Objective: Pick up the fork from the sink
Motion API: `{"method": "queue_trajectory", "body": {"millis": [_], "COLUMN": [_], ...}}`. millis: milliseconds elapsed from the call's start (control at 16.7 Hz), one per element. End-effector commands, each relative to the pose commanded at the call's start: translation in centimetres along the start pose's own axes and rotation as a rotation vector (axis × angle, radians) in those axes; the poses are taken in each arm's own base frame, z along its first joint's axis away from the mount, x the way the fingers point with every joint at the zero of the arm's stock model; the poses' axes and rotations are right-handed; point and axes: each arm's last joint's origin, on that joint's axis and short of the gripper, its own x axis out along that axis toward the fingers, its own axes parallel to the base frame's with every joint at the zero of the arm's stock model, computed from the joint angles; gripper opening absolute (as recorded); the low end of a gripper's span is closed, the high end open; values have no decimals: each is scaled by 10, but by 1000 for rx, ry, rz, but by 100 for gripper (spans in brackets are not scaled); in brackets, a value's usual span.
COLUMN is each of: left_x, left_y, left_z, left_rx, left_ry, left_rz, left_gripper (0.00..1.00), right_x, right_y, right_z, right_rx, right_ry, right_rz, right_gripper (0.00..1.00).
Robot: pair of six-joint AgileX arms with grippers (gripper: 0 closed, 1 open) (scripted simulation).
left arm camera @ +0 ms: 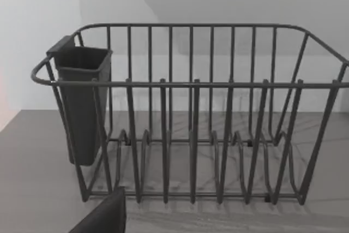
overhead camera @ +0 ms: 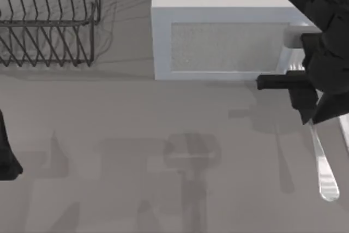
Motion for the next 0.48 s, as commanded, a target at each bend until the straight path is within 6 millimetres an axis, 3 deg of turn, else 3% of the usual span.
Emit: {"method": "queue_trajectory", "body": {"millis": [180,480], "left_x": [0,0], "left_y": [0,0], "left_z": [0,0], "left_rx": [0,0], "left_ry": [0,0], "left_rz": [0,0], "left_gripper": [100,100], "right_x": [27,89], "right_y": [1,2], "right_z": [3,2], "right_rx": [-1,-4], "right_ry": [2,-16], "right_rz": [-1,7], "right_gripper": [0,0]}}
